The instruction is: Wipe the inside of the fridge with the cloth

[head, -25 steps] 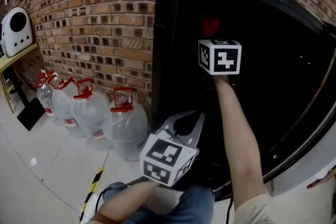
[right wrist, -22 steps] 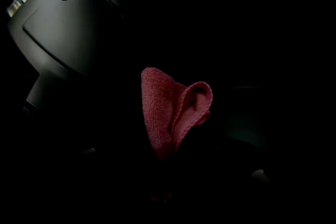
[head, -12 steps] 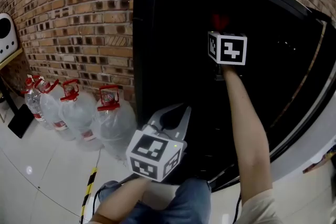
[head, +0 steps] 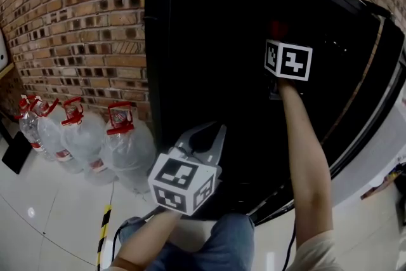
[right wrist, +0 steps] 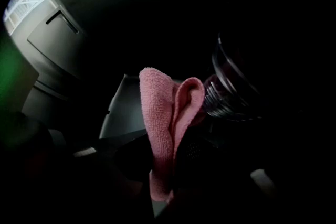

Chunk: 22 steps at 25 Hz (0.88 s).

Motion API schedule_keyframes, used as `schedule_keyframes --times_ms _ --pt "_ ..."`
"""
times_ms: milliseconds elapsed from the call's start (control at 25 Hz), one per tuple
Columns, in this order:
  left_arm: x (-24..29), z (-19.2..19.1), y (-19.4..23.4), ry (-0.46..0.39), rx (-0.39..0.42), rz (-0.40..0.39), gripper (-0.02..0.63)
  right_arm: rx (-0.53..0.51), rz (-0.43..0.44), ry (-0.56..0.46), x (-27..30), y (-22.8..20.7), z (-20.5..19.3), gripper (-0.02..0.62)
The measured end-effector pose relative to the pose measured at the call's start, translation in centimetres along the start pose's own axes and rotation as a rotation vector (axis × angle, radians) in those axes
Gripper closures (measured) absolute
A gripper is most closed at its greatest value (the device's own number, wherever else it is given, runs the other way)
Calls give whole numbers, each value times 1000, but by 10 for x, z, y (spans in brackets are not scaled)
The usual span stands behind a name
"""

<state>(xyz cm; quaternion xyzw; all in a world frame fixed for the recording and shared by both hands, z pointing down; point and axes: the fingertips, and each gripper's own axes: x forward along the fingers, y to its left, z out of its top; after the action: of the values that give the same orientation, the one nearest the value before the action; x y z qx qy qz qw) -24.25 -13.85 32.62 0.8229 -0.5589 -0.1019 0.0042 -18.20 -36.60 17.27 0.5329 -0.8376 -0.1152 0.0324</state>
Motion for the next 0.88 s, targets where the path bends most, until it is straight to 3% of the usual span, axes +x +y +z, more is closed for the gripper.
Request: schedule_keyframes --times_ms 160,320,480,720,880 --pt "-4 1 3 0 9 11 629 25 64 -50 -10 23 4 528" --pt "-8 -4 7 7 17 23 629 66 229 -128 -29 89 8 528" --pt "-12 -13 11 26 20 44 629 96 357 -124 -26 153 -12 528" --pt "-24 -20 14 42 38 68 629 65 408 -62 -2 206 -42 527" --pt "-26 -22 17 49 45 72 629 36 398 -28 8 216 -60 528"
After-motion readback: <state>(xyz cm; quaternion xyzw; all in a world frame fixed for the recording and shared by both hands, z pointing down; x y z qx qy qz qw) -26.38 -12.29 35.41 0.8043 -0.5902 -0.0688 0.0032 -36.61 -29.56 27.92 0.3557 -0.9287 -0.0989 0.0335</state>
